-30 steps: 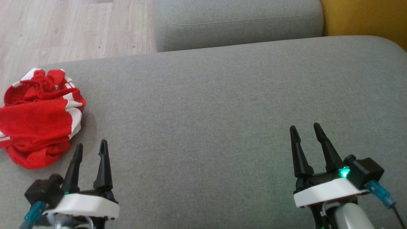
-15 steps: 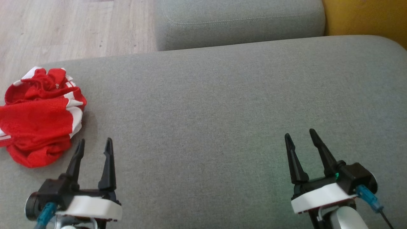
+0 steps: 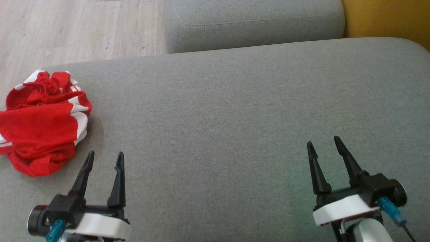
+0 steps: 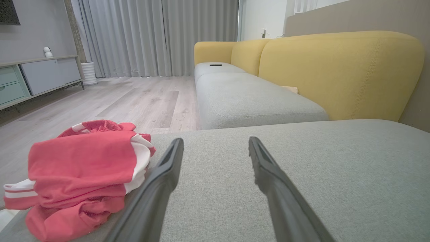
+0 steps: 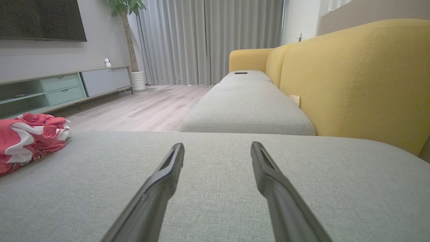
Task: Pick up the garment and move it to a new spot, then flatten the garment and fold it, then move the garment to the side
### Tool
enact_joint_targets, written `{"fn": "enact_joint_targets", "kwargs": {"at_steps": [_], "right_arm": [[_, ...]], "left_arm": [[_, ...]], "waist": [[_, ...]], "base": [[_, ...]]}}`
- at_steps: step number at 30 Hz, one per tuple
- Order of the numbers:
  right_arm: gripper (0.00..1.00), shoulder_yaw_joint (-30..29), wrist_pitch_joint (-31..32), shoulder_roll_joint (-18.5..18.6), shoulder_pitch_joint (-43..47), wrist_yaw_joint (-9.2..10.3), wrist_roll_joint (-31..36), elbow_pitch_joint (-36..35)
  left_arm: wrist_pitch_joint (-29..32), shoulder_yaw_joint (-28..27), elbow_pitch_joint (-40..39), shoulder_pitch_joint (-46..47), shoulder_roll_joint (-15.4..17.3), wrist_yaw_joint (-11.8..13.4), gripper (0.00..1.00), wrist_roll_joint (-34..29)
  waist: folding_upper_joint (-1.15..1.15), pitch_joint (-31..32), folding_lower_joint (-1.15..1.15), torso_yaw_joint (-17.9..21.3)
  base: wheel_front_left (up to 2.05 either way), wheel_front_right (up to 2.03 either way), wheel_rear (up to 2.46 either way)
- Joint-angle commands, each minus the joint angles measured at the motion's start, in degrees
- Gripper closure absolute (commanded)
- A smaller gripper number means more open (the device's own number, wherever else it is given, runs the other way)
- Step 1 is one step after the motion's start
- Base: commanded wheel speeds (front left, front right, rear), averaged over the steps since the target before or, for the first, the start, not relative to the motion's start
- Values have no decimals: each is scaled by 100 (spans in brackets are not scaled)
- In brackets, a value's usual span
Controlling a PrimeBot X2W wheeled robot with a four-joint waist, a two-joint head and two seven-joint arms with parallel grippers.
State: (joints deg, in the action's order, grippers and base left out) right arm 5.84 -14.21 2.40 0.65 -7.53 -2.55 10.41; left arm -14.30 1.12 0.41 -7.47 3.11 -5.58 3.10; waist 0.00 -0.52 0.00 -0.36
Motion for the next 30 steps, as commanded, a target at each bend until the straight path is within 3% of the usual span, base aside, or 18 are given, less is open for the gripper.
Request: {"fn": "enact_joint_targets", "kwargs": {"at_steps": [1,16,23,30], "right_arm": [[0,102,-79,48,-240,4,-40,-115],[0,74,-79,48,-267,4,-19,-39],[0,87,-79,48,-168,4,-38,-92],[0,80,-79,48,-157,4,-100,-188]], "left_arm": [[-70,-213,-155,194,13,-4,0,-45],[-70,-260,-61,218,-17,41,0,-92],[-70,-311,-118,240,-21,286,0,-88],[-70,-446,-139,120,-23,273,0,231]], "waist": [[0,-2,0,3],[0,-4,0,-46],[0,49,0,-459],[0,107,0,-973]], "base": [[0,0,0],[0,0,0],[0,0,0],[0,0,0]]}}
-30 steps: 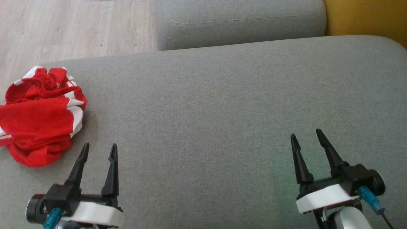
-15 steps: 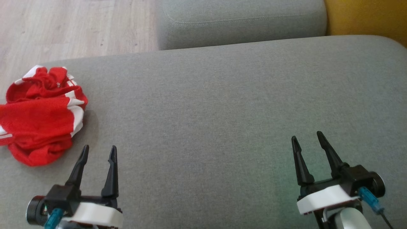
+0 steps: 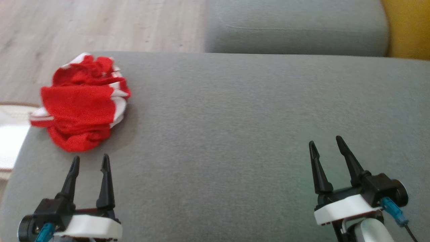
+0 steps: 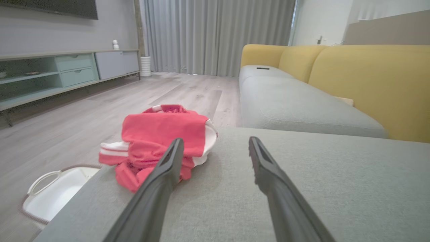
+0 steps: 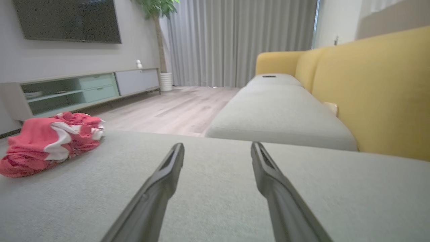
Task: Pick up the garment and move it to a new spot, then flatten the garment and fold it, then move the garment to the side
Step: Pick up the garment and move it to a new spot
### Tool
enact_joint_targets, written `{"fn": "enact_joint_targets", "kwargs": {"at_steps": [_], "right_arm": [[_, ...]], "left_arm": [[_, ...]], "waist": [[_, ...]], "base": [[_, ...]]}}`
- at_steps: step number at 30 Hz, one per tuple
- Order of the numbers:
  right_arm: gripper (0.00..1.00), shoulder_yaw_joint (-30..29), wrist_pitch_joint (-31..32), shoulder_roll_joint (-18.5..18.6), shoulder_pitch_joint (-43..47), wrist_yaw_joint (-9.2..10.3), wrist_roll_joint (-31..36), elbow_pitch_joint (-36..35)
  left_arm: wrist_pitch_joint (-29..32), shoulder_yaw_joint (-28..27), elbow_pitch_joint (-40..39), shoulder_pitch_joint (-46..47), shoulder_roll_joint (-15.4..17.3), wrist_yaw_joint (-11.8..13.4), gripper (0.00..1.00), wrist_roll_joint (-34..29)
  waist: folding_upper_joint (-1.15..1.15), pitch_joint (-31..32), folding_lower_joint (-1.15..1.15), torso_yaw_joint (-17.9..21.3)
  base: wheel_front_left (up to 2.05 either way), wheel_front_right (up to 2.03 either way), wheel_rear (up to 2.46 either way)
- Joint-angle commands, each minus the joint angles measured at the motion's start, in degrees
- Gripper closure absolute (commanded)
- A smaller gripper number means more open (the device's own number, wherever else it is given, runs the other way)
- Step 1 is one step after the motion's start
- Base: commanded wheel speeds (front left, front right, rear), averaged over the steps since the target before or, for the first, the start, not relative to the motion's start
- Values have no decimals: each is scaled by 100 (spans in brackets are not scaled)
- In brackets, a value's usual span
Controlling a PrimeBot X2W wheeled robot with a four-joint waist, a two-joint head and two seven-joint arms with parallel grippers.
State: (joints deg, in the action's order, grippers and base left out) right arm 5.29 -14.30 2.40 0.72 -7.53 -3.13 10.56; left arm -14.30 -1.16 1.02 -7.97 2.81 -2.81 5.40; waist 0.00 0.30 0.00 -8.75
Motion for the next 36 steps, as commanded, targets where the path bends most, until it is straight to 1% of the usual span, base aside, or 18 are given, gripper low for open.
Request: {"fn": "enact_joint_targets", "kwargs": {"at_steps": [1,6,7,9,12,16,21,25,27,30,33,36], "right_arm": [[0,142,-70,48,-161,4,-50,-214],[0,198,-70,48,-120,4,-75,-229],[0,212,-70,48,-109,4,-84,-223],[0,241,-70,48,-87,4,-100,-208],[0,251,-70,48,-63,4,-124,-196],[0,270,-70,48,-57,4,-128,-188],[0,272,-70,48,-28,4,-74,-186],[0,238,-70,48,-40,4,34,-204],[0,200,-70,48,-133,4,224,-233],[0,168,-70,48,-259,4,425,-292],[0,170,-70,48,-401,4,611,-348],[0,180,-70,92,-566,4,741,-401]], "left_arm": [[-70,-238,-186,162,8,-25,0,9],[-70,-306,-152,142,8,-49,0,-30],[-70,-326,-137,126,8,-20,0,-30],[-70,-303,-169,101,8,-13,0,-241],[-70,-288,-147,55,8,51,0,-301],[-70,-254,-154,8,12,25,0,-408],[-70,-251,-218,-2,15,93,0,-475],[-70,-217,-278,120,15,138,0,-525],[-70,-112,-324,420,24,164,0,-583],[-70,-59,-429,920,65,124,0,-543],[-70,-99,-485,1586,221,40,0,-504],[-70,-209,-193,2369,447,-51,0,-428]], "waist": [[0,31,0,-213],[0,76,0,-566],[0,88,0,-625],[0,110,0,-745],[0,138,0,-902],[0,146,0,-1031],[0,94,0,-1106],[0,-111,0,-1129],[0,-453,0,-1145],[0,-814,0,-1162],[0,-1170,0,-1134],[0,-1471,0,-1098]], "base": [[0,0,0],[0,0,0],[0,0,0],[0,0,0],[0,0,0],[0,0,0],[0,0,0],[0,0,0],[0,0,0],[0,0,0],[0,0,0],[0,0,0]]}}
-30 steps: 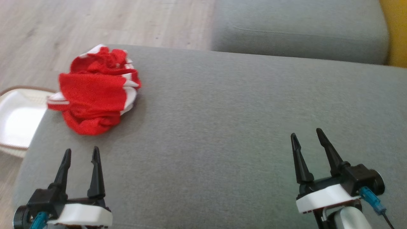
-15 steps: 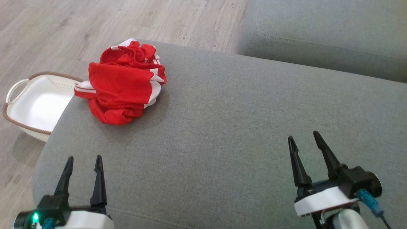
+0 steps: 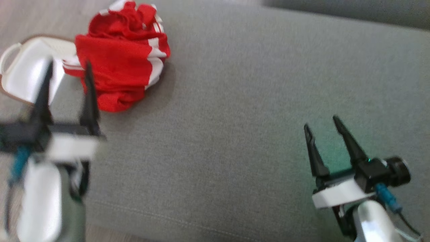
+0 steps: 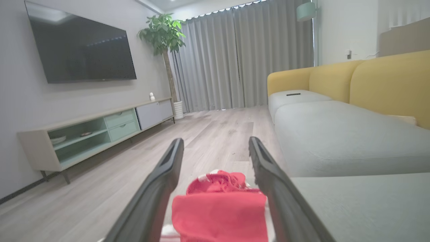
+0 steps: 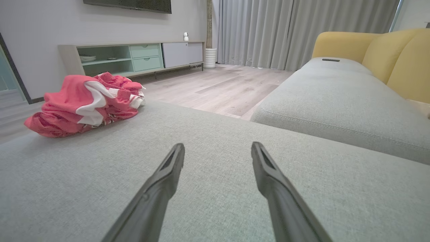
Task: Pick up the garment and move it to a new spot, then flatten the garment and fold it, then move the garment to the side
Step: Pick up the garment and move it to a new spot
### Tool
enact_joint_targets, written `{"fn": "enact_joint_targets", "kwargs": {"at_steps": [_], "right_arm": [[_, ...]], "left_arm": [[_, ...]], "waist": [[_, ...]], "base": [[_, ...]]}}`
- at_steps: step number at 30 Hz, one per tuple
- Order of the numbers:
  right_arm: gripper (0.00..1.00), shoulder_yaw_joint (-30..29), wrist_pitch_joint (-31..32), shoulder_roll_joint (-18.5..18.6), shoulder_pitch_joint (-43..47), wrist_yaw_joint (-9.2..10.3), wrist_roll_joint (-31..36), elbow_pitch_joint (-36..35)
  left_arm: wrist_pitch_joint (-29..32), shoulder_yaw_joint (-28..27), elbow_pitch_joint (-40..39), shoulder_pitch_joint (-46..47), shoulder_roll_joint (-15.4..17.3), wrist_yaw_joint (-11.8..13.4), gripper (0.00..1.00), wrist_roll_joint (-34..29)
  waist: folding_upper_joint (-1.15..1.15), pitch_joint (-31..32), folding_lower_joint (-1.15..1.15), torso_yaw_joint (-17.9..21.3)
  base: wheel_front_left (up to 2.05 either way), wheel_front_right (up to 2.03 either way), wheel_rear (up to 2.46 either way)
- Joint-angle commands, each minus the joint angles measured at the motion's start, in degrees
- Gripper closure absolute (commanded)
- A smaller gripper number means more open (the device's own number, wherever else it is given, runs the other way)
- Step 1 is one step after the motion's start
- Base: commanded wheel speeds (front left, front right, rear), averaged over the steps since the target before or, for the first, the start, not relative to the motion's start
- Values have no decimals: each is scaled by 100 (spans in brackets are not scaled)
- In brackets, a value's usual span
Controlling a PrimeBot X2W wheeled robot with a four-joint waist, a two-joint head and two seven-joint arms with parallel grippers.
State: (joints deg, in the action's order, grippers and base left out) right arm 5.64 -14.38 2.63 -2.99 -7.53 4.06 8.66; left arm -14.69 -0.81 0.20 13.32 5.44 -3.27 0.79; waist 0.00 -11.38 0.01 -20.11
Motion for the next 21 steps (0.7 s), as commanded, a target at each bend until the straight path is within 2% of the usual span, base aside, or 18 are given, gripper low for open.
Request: {"fn": "enact_joint_targets", "kwargs": {"at_steps": [1,6,13,21], "right_arm": [[0,149,-62,98,-253,4,43,-234],[0,140,-62,314,-501,4,192,-428],[0,-68,-62,630,-649,4,227,-858],[0,-211,-62,793,-669,4,249,-1115]], "left_arm": [[-30,-284,107,522,261,-37,0,78],[407,-357,1434,2077,636,-192,0,298],[1501,-327,3692,3881,814,-313,0,712],[2116,-251,5706,5092,961,-160,0,721]], "waist": [[0,-392,-1,53],[0,-848,-1,128],[0,-1486,-1,228],[0,-1939,-1,384]], "base": [[0,0,0],[0,0,0],[0,0,0],[0,0,0]]}}
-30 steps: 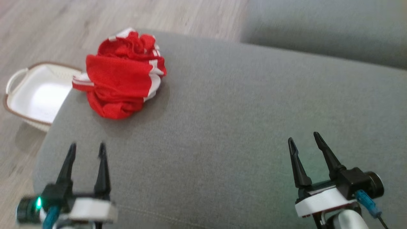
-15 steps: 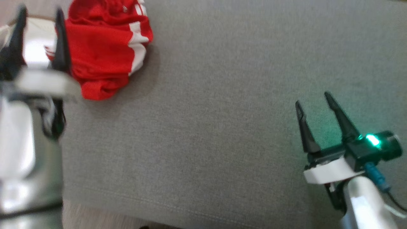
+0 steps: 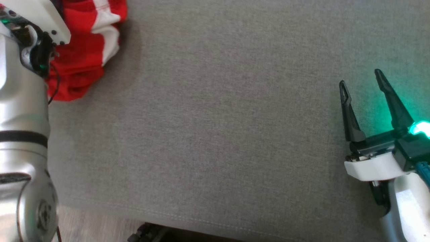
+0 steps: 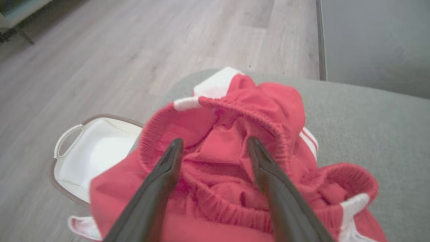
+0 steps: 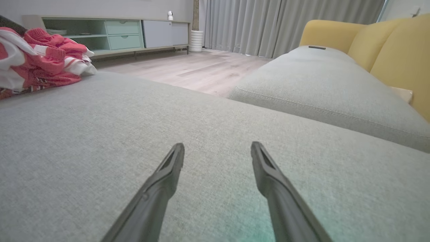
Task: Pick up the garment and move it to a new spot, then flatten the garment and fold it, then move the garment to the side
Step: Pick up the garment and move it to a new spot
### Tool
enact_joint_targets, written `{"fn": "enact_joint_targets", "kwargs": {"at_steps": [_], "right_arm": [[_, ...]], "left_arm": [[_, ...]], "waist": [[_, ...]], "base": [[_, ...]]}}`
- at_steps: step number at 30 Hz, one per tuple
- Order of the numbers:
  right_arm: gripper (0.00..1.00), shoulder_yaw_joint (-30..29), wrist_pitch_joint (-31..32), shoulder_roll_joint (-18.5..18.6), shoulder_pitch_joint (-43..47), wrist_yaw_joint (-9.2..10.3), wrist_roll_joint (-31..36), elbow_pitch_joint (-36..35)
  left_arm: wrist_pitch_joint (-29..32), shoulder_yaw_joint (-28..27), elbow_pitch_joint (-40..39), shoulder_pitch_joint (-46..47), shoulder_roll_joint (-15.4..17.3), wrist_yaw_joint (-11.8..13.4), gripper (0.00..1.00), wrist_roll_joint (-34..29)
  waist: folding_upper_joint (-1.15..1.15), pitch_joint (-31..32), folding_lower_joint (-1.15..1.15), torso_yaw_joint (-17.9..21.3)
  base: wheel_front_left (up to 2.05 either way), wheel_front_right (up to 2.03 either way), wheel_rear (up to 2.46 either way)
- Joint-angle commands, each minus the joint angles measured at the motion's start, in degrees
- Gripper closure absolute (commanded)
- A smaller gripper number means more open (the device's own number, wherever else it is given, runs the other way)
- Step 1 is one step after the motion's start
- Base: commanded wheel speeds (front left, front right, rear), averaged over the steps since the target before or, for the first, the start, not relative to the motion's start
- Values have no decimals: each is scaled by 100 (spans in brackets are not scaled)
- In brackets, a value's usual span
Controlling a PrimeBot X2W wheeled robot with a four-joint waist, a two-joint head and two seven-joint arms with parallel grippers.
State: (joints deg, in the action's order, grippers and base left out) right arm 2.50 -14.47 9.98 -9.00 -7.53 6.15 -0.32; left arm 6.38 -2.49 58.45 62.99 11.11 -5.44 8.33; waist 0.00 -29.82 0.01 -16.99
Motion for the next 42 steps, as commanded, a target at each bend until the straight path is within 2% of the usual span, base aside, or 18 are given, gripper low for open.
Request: {"fn": "enact_joint_targets", "kwargs": {"at_steps": [1,8,9,10,13,19,24,34,42], "right_arm": [[0,100,-52,65,-77,4,40,-232],[0,96,-52,43,-138,4,49,-265],[0,92,-52,43,-141,4,49,-263],[0,90,-52,45,-145,4,47,-257],[0,81,-52,39,-158,4,33,-234],[0,84,-52,-34,-179,4,-18,-162],[0,138,-52,-161,-167,4,-84,-79],[0,279,-52,-547,-14,4,-255,101],[0,382,-52,-695,28,4,-376,34]], "left_arm": [[50,-69,61,196,405,79,0,-40],[-110,58,825,440,517,100,0,-94],[-216,72,869,464,539,114,25,-104],[-327,87,909,484,557,116,100,-110],[-571,115,970,510,576,77,100,-104],[-1619,232,966,600,678,-23,100,-129],[-2004,435,825,700,739,-113,100,-208],[-2132,1045,-209,872,957,-197,100,-397],[-1909,2154,-1379,972,933,-203,100,-42]], "waist": [[0,-129,-1,92],[0,-238,-1,188],[0,-241,-1,193],[0,-236,-1,198],[0,-205,-1,213],[0,64,-1,225],[0,508,-1,240],[0,1493,-1,563],[0,1957,-1,1237]], "base": [[0,0,0],[0,0,0],[0,0,0],[0,0,0],[0,0,0],[0,0,0],[0,0,0],[0,0,0],[0,0,0]]}}
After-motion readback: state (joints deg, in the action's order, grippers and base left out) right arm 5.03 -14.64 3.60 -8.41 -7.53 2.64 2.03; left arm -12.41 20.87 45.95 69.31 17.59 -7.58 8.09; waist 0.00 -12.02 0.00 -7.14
